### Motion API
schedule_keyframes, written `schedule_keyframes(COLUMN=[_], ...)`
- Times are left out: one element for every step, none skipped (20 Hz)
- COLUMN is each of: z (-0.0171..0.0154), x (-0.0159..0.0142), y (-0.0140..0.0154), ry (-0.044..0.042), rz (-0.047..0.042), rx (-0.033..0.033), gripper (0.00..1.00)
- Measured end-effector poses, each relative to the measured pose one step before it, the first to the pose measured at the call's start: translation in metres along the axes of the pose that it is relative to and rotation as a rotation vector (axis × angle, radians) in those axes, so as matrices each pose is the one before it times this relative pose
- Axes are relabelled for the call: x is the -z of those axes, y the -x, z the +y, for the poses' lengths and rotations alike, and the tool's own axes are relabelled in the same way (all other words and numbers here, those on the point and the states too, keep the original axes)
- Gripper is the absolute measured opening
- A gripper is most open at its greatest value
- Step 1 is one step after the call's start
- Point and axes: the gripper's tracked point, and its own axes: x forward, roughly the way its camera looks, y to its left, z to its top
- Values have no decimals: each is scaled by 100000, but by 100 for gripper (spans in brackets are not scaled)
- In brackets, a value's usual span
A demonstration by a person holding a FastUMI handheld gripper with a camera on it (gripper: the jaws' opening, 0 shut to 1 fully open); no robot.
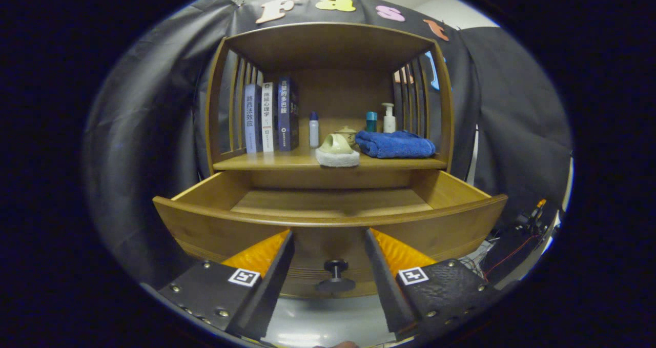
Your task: Pull open the drawer, take out the items inside it, and place them on the countertop above the cabinet.
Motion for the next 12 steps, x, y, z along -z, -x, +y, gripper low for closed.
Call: schedule_keyframes(z=[206,56,-13,3,20,183,3,52,107,18,-117,175], x=[173,-18,-96,-546,-506,529,-316,-427,33,-193,-119,-161], y=[-516,-129,-390,-405,-425,-930,-556,-849,-635,-624,-689,-617], ry=[-2573,-1781,-23,837,532,1486,751,534,-157,630,-128,-486], rz=[615,-86,-113,-815,-1370,3990,-2614,2372,-907,1549,-336,256], rx=[-653,-694,-636,-500,-211,206,365,-19,97,-19,-55,-189], gripper=[83,83,84,85,86,87,87,86,86,86,86,86])
